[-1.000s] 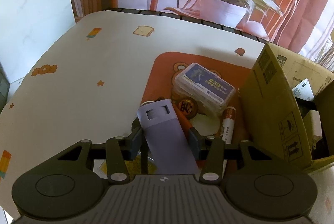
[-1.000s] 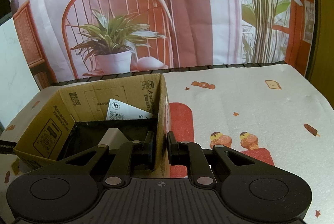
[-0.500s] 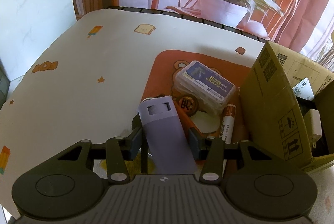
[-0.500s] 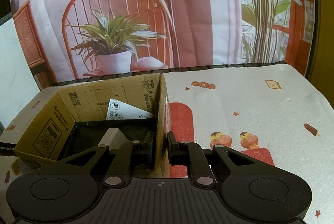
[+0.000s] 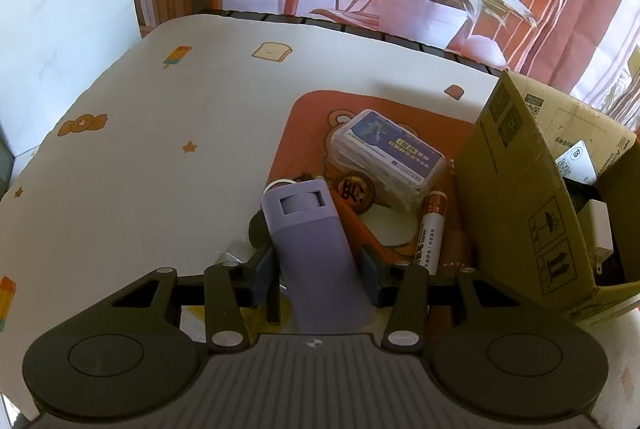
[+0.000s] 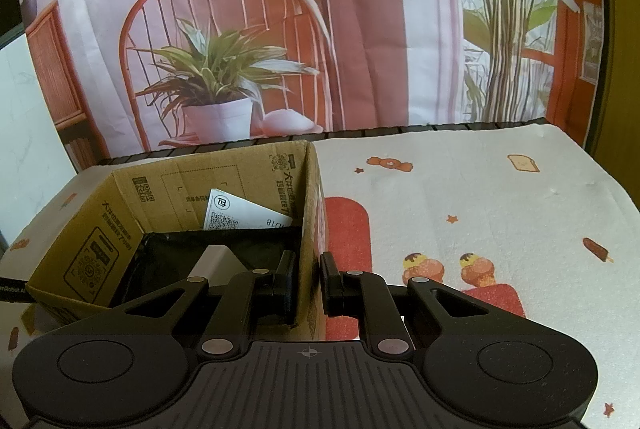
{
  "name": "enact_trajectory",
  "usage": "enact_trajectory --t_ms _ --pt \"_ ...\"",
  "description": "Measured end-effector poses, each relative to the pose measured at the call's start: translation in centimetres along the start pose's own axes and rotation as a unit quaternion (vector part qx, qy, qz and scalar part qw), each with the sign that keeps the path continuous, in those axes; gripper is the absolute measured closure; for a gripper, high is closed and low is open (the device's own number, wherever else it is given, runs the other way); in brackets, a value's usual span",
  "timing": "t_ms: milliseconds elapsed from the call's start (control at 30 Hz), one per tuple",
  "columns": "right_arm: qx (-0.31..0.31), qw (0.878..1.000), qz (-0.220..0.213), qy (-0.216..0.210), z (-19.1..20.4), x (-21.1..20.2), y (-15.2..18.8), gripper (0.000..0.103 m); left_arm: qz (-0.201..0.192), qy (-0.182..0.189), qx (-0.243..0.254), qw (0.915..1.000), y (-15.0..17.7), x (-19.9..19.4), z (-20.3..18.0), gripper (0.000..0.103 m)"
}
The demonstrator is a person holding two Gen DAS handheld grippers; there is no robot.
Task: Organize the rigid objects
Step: 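Close the left tool around the lavender power bank, then lift the lavender power bank with the left tool toward the box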
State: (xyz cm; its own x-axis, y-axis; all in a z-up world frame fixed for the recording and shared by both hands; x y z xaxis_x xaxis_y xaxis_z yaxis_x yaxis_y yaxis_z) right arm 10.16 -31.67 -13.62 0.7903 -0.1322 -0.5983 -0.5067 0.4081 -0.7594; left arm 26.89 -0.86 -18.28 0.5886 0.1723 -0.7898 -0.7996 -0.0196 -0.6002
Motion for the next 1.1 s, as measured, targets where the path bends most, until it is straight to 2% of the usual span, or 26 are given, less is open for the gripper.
enact_trajectory --t_ms 300,533,1100 --pt "0.0 1.0 0.0 0.0 0.0 0.0 0.1 0.09 -0.006 0.006 0.0 1.0 0.7 -0.6 0.0 0.056" --pt "0.0 1.0 0.0 0.0 0.0 0.0 0.1 0.09 -0.009 -0.006 -0.015 0.9998 1.0 -1.2 0.9 0.058" --pt "0.0 1.0 0.0 0.0 0.0 0.0 0.1 0.09 -0.01 -0.027 0.022 0.9993 1.4 -0.8 0.2 0.058"
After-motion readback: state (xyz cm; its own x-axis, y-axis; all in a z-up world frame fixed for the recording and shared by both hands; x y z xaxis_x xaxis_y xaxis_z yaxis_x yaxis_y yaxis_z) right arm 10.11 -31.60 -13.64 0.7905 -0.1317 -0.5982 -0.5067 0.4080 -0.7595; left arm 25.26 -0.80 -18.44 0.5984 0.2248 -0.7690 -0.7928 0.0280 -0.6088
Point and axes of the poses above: each gripper's, at about its wrist camera, not at the fingertips, and x roughly the way its jaws point, z to its left, y to its underside, the point moved 8 cm from there along x, roughly the way its jaws point, and after that the axes turned 15 degrees about -y, right-handed, at the moved point
